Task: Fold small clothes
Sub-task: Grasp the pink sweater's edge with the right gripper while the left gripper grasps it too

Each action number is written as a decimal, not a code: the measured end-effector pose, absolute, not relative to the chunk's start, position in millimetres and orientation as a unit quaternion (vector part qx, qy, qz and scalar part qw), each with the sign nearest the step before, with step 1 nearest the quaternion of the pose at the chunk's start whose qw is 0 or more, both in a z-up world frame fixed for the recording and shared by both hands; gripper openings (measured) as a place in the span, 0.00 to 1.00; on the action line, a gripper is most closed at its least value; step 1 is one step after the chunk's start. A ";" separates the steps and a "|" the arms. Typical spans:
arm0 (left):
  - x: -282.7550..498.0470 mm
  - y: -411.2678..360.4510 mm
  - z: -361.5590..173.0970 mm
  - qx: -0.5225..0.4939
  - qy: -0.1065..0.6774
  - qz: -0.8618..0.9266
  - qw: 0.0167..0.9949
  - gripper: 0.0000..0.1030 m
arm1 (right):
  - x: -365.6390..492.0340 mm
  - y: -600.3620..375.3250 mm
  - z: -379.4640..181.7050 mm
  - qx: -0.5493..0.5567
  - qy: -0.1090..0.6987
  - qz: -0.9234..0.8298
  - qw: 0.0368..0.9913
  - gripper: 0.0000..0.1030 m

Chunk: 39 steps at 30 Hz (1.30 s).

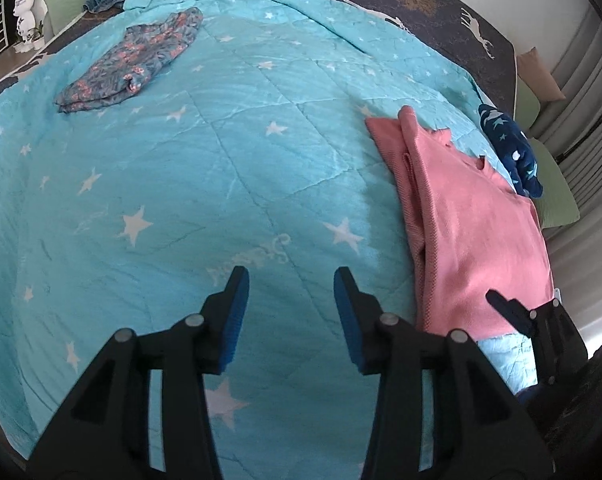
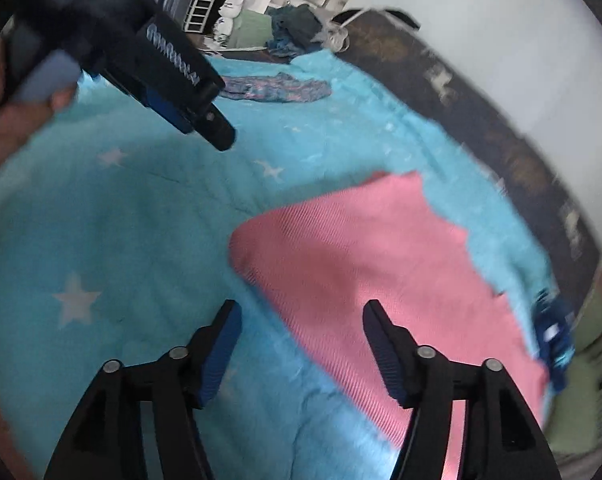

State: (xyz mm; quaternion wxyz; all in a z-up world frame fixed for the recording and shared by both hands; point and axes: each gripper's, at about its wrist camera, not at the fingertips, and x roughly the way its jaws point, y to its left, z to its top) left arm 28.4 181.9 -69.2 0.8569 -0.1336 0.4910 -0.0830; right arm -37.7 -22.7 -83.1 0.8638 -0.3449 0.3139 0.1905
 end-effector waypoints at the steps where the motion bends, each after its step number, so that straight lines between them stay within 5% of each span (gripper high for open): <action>1: 28.6 183.2 -69.1 -0.134 0.491 -0.085 0.857 0.45 | -38.3 -17.9 -85.1 -0.350 0.305 0.181 0.867 0.64; 7: 37.6 190.0 -68.9 -0.140 0.491 -0.092 0.855 0.45 | -35.0 3.9 -90.2 -0.376 0.263 0.133 0.879 0.61; 9: 44.2 191.8 -69.2 -0.147 0.492 -0.099 0.852 0.45 | -30.0 15.3 -91.3 -0.386 0.248 0.123 0.880 0.48; 11: 52.5 190.4 -69.5 -0.153 0.497 -0.112 0.847 0.46 | -31.1 22.5 -91.2 -0.388 0.245 0.127 0.879 0.20; 14: 67.8 179.1 -70.1 -0.169 0.509 -0.151 0.831 0.53 | -33.8 21.0 -83.0 -0.370 0.245 0.137 0.885 0.10; 19: 96.3 146.8 -76.1 -0.236 0.524 -0.261 0.776 0.66 | -31.8 0.1 -61.5 -0.276 0.272 0.159 0.908 0.07; 28: 165.4 99.5 -101.8 -0.309 0.560 -0.281 0.715 0.65 | -29.3 -17.3 -43.9 -0.202 0.293 0.180 0.917 0.07; 30: 179.5 98.8 -98.5 -0.315 0.553 -0.270 0.723 0.46 | -28.5 -19.5 -40.6 -0.193 0.293 0.183 0.919 0.07; 31: 185.7 98.7 -98.2 -0.312 0.555 -0.261 0.725 0.23 | -27.8 -21.2 -38.6 -0.185 0.294 0.185 0.919 0.07; 32: 190.7 97.4 -99.2 -0.308 0.562 -0.252 0.725 0.13 | -27.5 -23.2 -36.5 -0.177 0.295 0.187 0.920 0.07; 39: 193.3 74.8 -72.8 -0.263 0.554 -0.228 0.756 0.11 | -22.0 -49.4 -26.3 -0.090 0.317 0.202 0.922 0.07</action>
